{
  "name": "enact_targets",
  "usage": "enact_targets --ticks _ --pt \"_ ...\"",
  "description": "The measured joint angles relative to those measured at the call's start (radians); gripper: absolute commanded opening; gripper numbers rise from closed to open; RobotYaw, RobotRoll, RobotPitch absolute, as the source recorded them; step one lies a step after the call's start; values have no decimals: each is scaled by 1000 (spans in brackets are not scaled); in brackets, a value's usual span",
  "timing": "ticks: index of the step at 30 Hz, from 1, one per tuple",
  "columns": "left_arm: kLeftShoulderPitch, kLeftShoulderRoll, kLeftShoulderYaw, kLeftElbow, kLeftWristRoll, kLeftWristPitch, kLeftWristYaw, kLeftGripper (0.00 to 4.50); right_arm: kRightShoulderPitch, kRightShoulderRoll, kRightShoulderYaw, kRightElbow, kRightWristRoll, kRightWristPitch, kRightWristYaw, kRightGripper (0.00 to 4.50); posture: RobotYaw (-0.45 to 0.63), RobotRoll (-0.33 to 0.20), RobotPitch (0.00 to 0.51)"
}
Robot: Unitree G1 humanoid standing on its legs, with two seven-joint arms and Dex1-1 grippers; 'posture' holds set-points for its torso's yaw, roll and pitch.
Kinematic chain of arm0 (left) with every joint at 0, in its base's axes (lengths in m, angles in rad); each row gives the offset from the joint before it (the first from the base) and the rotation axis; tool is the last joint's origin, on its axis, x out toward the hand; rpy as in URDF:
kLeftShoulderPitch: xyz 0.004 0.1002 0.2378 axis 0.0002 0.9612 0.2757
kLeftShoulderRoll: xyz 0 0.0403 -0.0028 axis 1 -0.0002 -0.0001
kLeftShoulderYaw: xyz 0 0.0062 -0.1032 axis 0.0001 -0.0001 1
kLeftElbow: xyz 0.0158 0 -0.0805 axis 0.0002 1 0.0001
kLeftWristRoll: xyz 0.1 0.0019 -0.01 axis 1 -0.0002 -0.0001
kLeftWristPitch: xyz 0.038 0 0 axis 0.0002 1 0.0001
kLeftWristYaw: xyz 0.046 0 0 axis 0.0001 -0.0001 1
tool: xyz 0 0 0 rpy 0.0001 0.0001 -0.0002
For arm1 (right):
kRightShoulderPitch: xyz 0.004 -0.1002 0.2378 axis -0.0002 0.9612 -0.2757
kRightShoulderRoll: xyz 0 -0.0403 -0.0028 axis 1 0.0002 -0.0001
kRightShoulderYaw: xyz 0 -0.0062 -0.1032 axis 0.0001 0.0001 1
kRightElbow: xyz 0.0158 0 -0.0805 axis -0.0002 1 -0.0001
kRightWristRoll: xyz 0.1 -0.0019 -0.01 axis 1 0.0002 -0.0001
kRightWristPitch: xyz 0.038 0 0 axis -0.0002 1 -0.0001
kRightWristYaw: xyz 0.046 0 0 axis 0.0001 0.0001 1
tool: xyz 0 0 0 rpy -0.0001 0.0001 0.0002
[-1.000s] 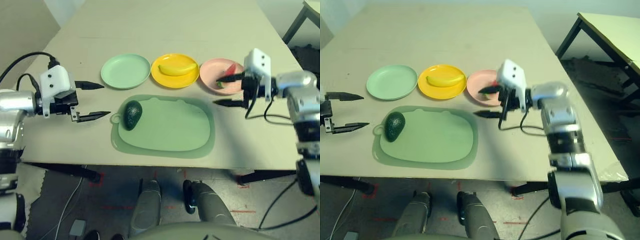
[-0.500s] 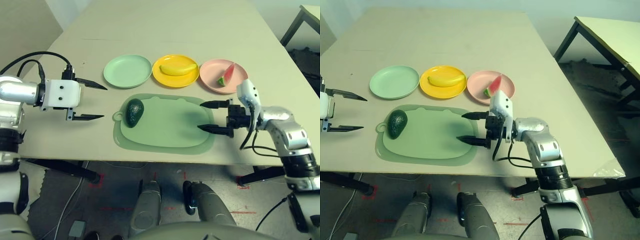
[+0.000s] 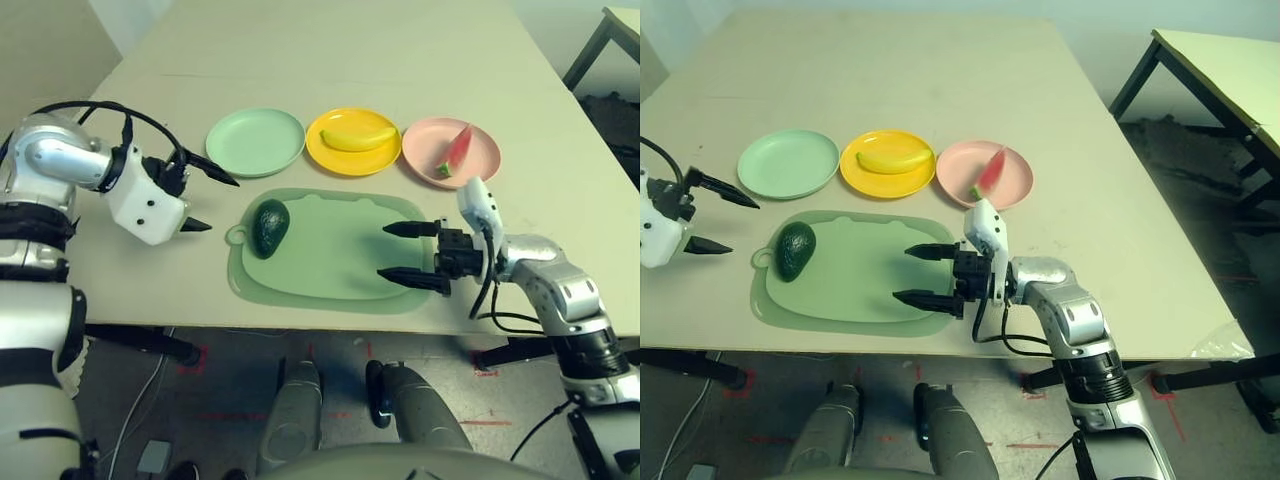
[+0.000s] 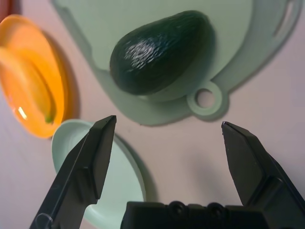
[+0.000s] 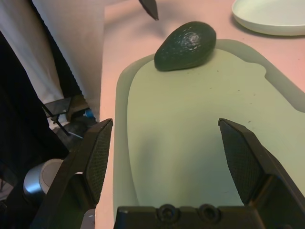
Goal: Place the fruits into color-matched plates.
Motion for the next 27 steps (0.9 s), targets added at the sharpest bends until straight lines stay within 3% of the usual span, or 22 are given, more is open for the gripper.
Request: enact_targets --ticks 11,27 --pt "-99 -60 -114 65 -45 -25 0 4500 54 6 20 -52 -1 -12 -49 4464 -70 0 168" --pt "-133 -114 -204 127 -35 -45 0 4500 64 62 -5 -101 74 -38 -108 4464 -120 0 166"
